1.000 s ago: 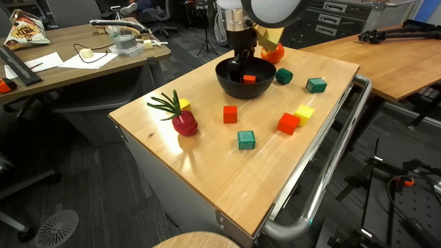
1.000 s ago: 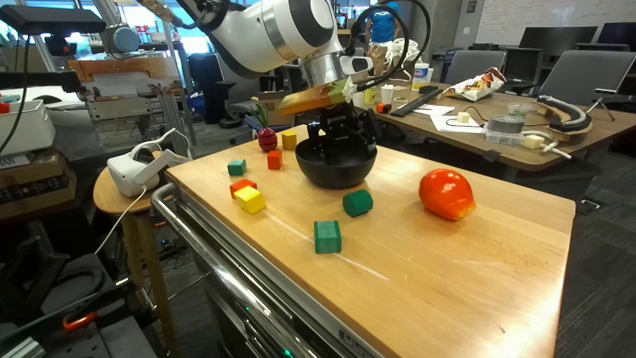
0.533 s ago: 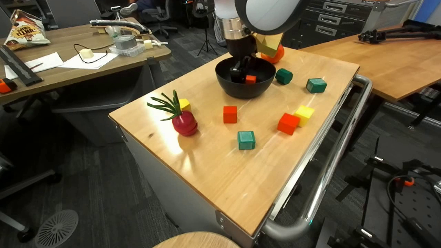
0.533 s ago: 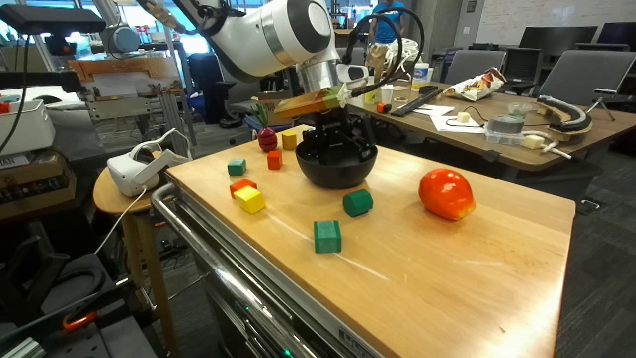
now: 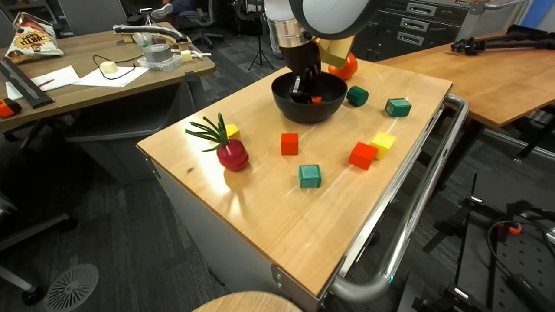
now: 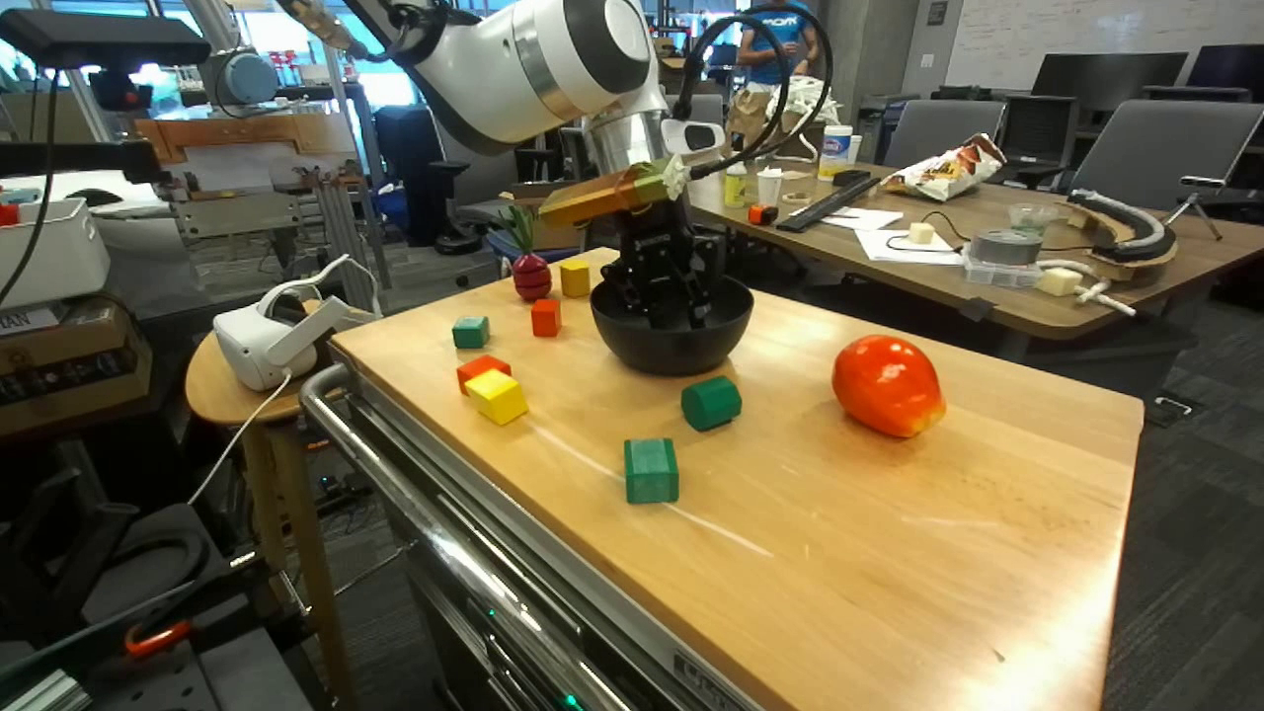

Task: Move the apple to the other side of the bowl and take all the items out of the bowl

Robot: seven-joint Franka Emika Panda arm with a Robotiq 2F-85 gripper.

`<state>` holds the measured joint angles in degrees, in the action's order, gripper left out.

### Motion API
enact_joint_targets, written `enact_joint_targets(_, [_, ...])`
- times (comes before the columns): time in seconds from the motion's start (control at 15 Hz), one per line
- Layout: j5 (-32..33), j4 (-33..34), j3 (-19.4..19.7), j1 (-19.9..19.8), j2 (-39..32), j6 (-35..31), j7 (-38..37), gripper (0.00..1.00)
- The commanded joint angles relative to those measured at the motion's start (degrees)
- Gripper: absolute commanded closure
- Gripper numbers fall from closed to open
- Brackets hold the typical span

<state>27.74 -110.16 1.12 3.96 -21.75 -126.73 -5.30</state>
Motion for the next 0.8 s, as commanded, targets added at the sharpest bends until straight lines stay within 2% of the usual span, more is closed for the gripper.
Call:
enact_joint_targets(0.0, [-1.29,2.0,0.77,0.35,-0.99,1.27,-0.66,0.88])
enact_joint_targets(0.07, [-1.33,2.2,0.88,0.36,-0.98,1.31,-0.76,0.93])
enact_joint_targets(0.2, [-1.1,2.54,0.91,0.56,-1.03,1.31,-1.05,0.91])
enact_joint_targets(0.33, [-0.29,2.7,1.06,0.89,-0.98,1.23,-1.51,0.97])
enact_joint_targets(0.4, [-0.09,2.66,1.09,0.97,-0.87,1.08,-1.67,0.68])
enact_joint_targets(0.47, [0.8,2.32,1.33,1.25,-0.6,0.45,-2.44,0.68])
enact_joint_targets(0.53, [2.31,1.83,1.65,1.64,-0.29,-0.41,-3.34,0.62])
enact_joint_targets(0.73, [8.26,1.32,2.59,2.98,-0.34,-2.13,-7.02,0.39])
